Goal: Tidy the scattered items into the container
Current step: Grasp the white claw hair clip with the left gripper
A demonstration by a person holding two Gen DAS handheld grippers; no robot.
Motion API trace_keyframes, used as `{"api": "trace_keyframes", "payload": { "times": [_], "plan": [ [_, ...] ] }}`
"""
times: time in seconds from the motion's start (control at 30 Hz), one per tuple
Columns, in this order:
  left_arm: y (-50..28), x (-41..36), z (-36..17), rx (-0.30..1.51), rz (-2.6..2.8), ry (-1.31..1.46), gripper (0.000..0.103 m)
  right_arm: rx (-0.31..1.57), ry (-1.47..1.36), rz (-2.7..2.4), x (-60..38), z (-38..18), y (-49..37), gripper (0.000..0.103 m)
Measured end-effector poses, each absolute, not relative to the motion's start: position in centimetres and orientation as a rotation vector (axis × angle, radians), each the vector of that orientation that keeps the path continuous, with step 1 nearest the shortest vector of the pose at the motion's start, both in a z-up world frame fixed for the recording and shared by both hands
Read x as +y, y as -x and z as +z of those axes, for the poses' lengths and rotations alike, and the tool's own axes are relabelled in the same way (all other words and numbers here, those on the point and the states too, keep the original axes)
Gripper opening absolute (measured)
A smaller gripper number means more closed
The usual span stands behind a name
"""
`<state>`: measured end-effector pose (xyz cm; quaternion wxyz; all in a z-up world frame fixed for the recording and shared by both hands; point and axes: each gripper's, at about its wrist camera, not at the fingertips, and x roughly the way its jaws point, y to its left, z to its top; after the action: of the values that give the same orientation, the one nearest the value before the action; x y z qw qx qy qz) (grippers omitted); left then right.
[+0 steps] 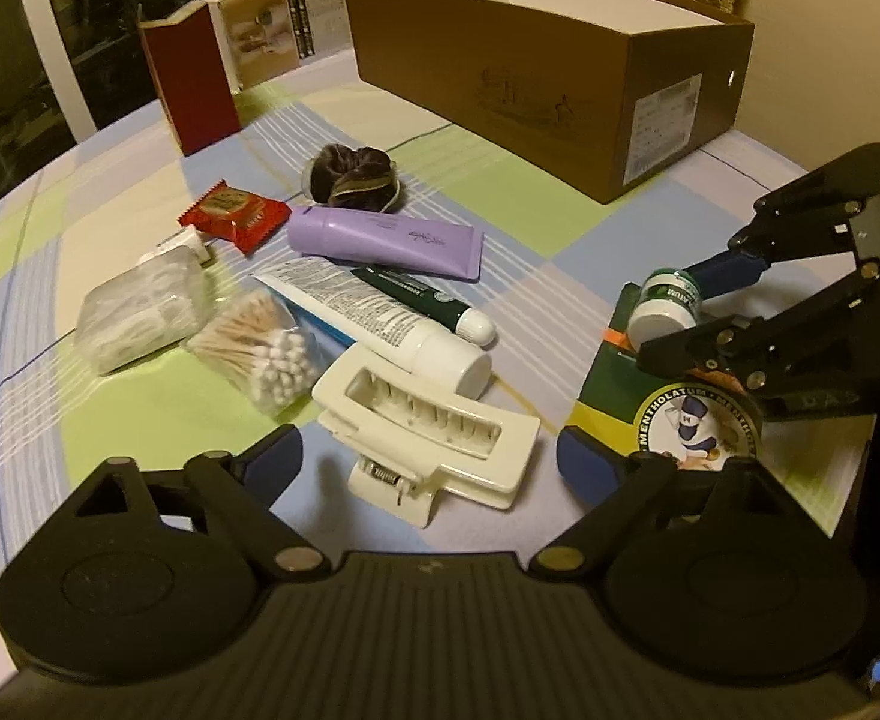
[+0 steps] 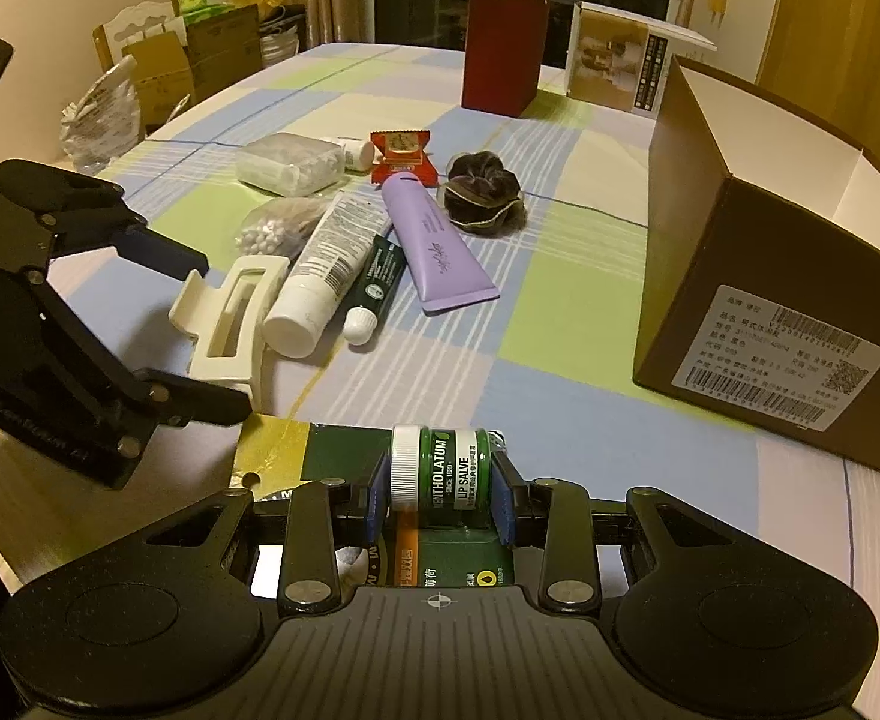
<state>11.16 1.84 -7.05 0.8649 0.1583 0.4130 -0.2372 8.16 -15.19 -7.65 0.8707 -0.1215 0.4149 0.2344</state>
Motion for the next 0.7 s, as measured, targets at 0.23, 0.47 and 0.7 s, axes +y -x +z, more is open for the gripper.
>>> {"api": "trace_keyframes", "payload": {
  "times": [0.23, 0.47, 0.7],
  "plan": [
    [-11.2, 1.7, -7.5, 0.891, -0.496, -0.332, 0.061, 0.869, 0.241, 0.481, -15.3, -7.6, -8.3, 0.037],
    [-10.2, 1.9, -7.0, 0.898, -0.455, -0.289, 0.057, 0.862, 0.226, 0.472, -15.5, -7.3, -8.3, 0.037],
    [-9.1, 2.3, -6.4, 0.905, -0.423, -0.261, 0.052, 0.856, 0.221, 0.467, -15.6, -7.0, -8.0, 0.037]
  ]
}}
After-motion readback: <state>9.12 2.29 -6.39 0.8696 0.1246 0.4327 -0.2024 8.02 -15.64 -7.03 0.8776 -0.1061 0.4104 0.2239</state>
